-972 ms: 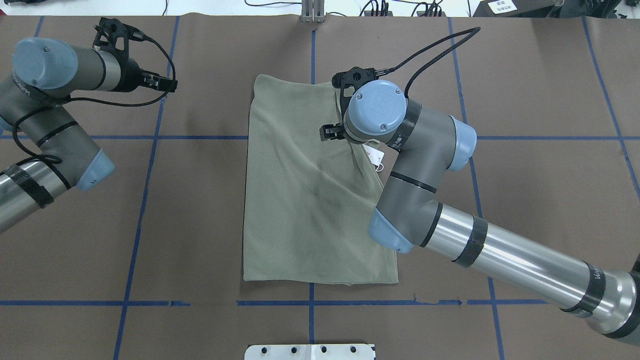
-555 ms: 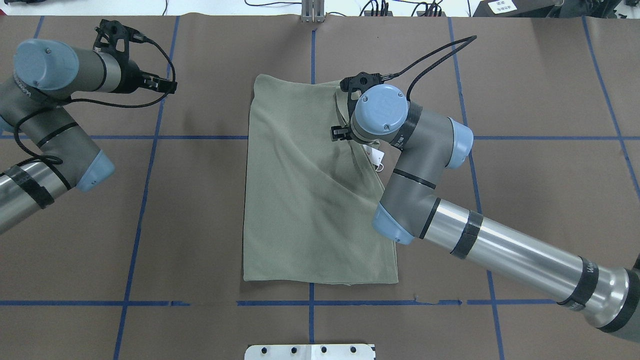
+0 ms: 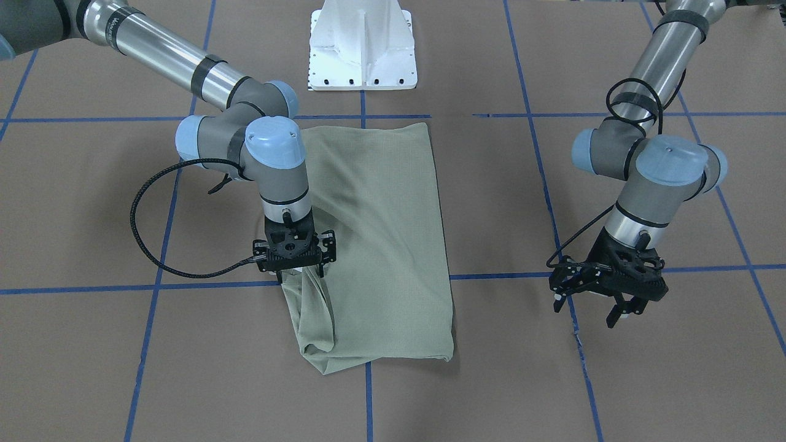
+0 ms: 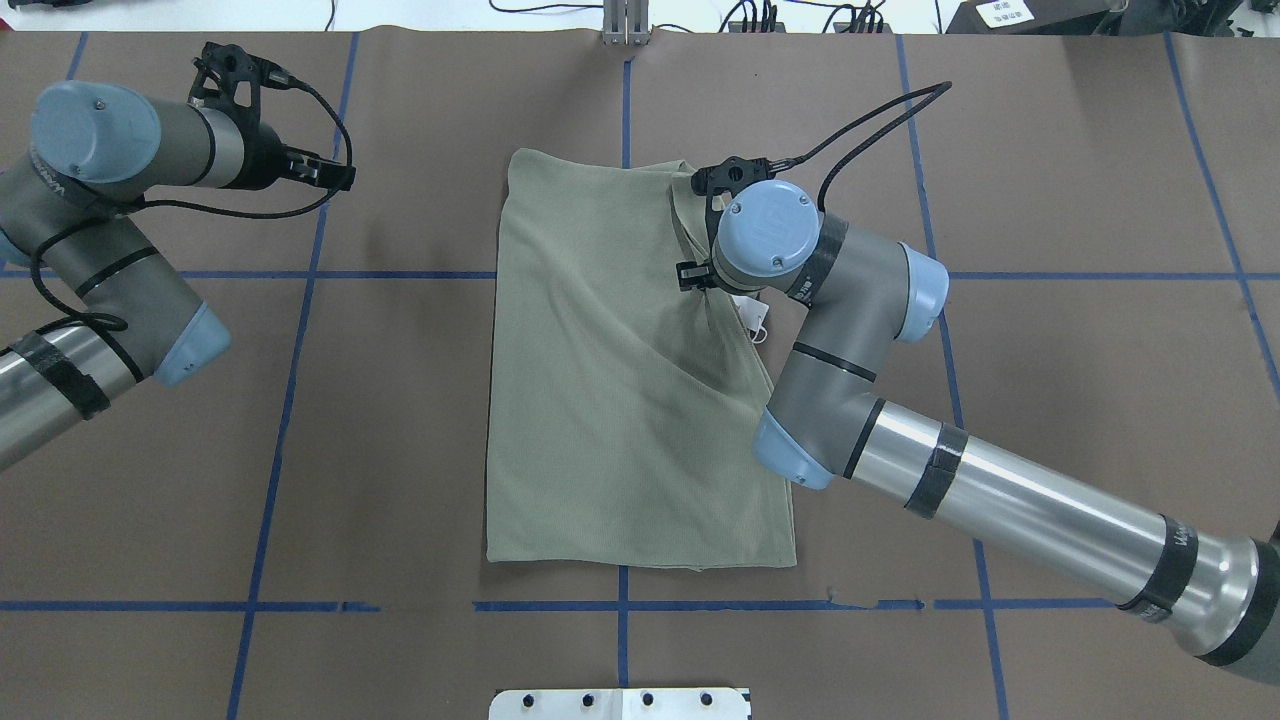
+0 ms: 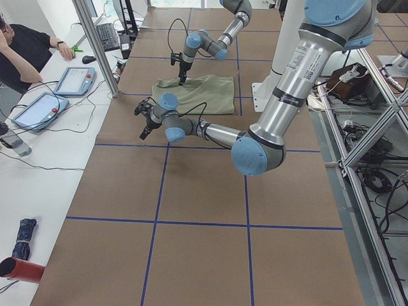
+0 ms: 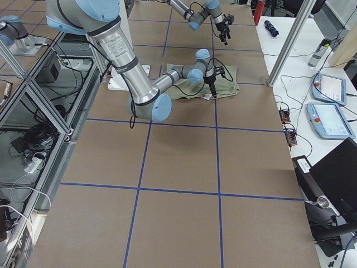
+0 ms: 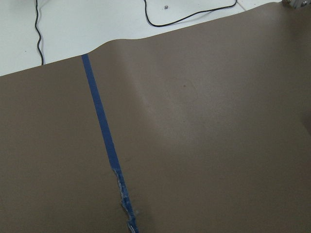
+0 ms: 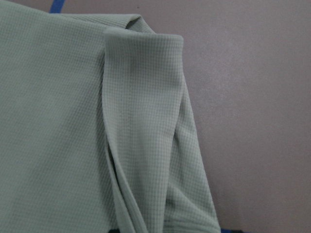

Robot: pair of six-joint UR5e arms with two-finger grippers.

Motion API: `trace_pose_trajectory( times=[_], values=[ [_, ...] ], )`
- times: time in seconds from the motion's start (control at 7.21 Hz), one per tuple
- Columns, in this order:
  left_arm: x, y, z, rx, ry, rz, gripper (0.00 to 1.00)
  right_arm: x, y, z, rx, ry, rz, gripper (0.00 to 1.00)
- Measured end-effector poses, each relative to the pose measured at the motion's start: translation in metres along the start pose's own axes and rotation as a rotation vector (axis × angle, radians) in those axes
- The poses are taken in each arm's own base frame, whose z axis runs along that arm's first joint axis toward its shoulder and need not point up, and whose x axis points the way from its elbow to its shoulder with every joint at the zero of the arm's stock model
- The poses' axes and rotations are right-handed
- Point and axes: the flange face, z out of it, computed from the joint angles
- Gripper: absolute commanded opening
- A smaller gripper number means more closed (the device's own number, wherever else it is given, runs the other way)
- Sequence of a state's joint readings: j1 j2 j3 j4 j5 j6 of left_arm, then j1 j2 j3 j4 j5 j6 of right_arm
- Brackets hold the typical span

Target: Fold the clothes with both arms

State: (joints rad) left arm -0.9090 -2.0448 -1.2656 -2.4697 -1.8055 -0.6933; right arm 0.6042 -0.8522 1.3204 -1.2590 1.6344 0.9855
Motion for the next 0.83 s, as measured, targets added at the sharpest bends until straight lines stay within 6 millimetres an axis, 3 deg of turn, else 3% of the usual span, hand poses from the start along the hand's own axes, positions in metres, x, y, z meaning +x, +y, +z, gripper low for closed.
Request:
trace_pose_trajectory(
  times=[0.28,0.56,0.69,0.83],
  values=[
    [0.002,0.001,0.000,-0.001,0.003,0.002,1.00,0.048,-0.002,-0.001,-0.010,0.057,-0.051,0.82],
    [0.008,0.002,0.000,0.005,0.017,-0.016,1.00,0.100,0.001,-0.006,-0.017,0.097,-0.100,0.92],
    [0.014,0.003,-0.001,0.012,0.031,-0.030,1.00,0.110,0.001,-0.008,-0.019,0.105,-0.103,0.99],
    [0.020,0.003,-0.003,0.017,0.046,-0.056,1.00,0.110,-0.003,-0.013,-0.015,0.093,-0.088,1.00]
  ],
)
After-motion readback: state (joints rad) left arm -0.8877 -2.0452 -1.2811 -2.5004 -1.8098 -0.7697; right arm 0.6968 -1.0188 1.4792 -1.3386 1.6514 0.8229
